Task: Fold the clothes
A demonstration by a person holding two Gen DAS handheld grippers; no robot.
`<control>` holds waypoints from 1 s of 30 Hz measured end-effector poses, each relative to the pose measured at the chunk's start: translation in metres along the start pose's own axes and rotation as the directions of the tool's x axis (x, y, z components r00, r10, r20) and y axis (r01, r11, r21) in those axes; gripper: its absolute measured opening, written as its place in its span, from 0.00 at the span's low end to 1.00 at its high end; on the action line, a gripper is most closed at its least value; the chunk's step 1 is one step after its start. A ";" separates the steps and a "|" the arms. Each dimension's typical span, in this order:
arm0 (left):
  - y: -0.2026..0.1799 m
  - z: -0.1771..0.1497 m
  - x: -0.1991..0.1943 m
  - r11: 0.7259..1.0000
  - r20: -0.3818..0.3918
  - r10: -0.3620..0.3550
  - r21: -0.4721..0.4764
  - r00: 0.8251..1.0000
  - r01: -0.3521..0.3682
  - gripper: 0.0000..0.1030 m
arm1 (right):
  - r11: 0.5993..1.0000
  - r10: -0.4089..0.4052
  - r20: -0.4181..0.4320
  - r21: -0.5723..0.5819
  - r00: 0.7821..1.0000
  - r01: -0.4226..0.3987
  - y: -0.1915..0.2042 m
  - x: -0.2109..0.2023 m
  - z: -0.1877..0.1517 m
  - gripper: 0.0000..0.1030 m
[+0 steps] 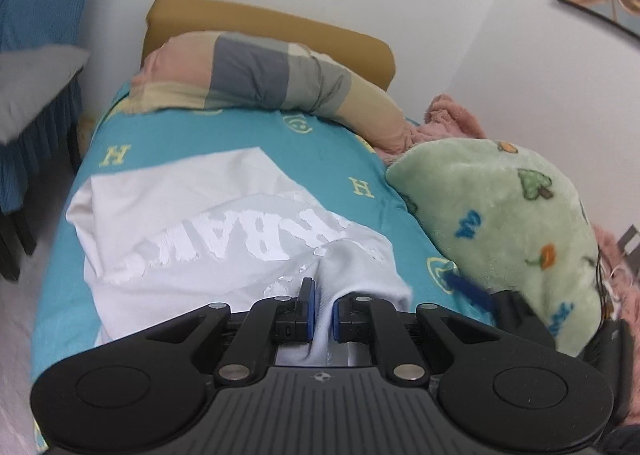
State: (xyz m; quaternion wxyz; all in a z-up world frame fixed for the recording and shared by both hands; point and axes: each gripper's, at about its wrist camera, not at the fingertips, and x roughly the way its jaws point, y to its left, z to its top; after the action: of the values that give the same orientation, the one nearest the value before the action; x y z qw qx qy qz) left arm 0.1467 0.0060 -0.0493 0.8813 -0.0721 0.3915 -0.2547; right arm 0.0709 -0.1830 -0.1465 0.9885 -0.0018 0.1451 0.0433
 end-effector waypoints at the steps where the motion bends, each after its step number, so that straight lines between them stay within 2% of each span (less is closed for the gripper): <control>1: 0.001 -0.001 0.004 1.000 -0.015 -0.004 0.009 1.000 0.005 0.11 | 0.999 -0.019 0.013 0.046 1.000 0.019 -0.009 -0.001 0.003 1.00; 3: -0.001 -0.005 0.013 0.999 -0.042 -0.009 0.037 0.999 0.010 0.15 | 0.994 -0.041 0.014 0.106 0.999 0.039 -0.020 -0.001 0.003 1.00; 6: -0.018 -0.012 0.021 0.989 -0.053 0.033 0.147 0.998 -0.025 0.23 | 0.979 -0.068 0.009 0.194 0.998 0.065 -0.036 0.000 0.003 1.00; 8: -0.032 -0.016 0.021 0.972 -0.046 0.068 0.228 0.997 -0.056 0.39 | 0.972 -0.063 -0.005 0.227 0.998 0.062 -0.041 0.002 0.002 1.00; 9: -0.039 -0.019 0.018 0.961 -0.031 0.084 0.268 0.996 -0.072 0.51 | 0.970 -0.068 -0.002 0.234 0.998 0.067 -0.043 0.003 0.003 1.00; 10: -0.047 -0.022 0.011 0.945 -0.006 0.099 0.314 0.995 -0.092 0.59 | 0.968 -0.073 0.003 0.241 0.997 0.070 -0.045 0.002 0.004 1.00; 11: -0.056 -0.027 0.005 0.921 0.025 0.112 0.373 0.993 -0.114 0.62 | 0.964 -0.073 0.007 0.257 0.997 0.068 -0.048 0.002 0.006 1.00; 13: -0.073 -0.041 -0.004 0.865 0.064 0.121 0.482 0.991 -0.137 0.75 | 0.956 -0.073 0.016 0.287 0.997 0.065 -0.053 0.001 0.010 1.00; 14: -0.082 -0.048 -0.007 0.834 0.080 0.122 0.533 0.989 -0.146 0.77 | 0.951 -0.073 0.019 0.303 0.997 0.064 -0.056 0.000 0.011 1.00; 17: -0.104 -0.072 -0.008 0.725 0.095 0.137 0.669 0.986 -0.166 0.78 | 0.933 -0.069 0.027 0.356 0.997 0.055 -0.064 -0.003 0.015 1.00; 18: -0.109 -0.082 -0.002 0.680 0.097 0.171 0.709 0.981 -0.188 0.78 | 0.928 -0.072 0.029 0.367 0.997 0.056 -0.066 -0.004 0.016 1.00; 20: -0.117 -0.102 0.015 0.568 0.122 0.258 0.784 0.958 -0.252 0.77 | 0.918 -0.076 0.027 0.392 0.997 0.059 -0.072 -0.005 0.016 1.00; 22: -0.121 -0.121 0.032 0.437 0.172 0.340 0.842 0.924 -0.318 0.76 | 0.904 -0.077 0.018 0.422 0.997 0.062 -0.078 -0.005 0.015 1.00; 23: -0.122 -0.132 0.042 0.357 0.212 0.375 0.865 0.903 -0.352 0.75 | 0.897 -0.077 0.012 0.438 0.997 0.064 -0.081 -0.005 0.014 1.00; 26: -0.122 -0.158 0.068 0.087 0.375 0.429 0.888 0.822 -0.451 0.71 | 0.871 -0.072 -0.007 0.486 0.997 0.066 -0.092 -0.003 0.010 1.00; 27: -0.121 -0.162 0.075 0.019 0.427 0.433 0.876 0.794 -0.482 0.68 | 0.862 -0.068 -0.015 0.503 0.998 0.066 -0.095 -0.003 0.009 1.00; 28: -0.120 -0.162 0.080 -0.032 0.474 0.433 0.858 0.767 -0.512 0.62 | 0.855 -0.067 -0.022 0.514 0.997 0.069 -0.097 -0.002 0.007 1.00; 29: -0.119 -0.157 0.081 -0.035 0.497 0.437 0.842 0.750 -0.538 0.57 | 0.853 -0.069 -0.029 0.516 0.997 0.075 -0.099 -0.001 0.006 1.00; 30: -0.118 -0.149 0.079 -0.005 0.504 0.445 0.828 0.740 -0.561 0.45 | 0.851 -0.072 -0.037 0.519 0.997 0.080 -0.101 -0.001 0.005 1.00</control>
State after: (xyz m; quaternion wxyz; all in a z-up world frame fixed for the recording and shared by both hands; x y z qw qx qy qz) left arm 0.0373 -0.1249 -0.1642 0.7739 0.6166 0.1036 -0.1008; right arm 0.0800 -0.2834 -0.1428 0.9520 0.2591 0.1591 -0.0365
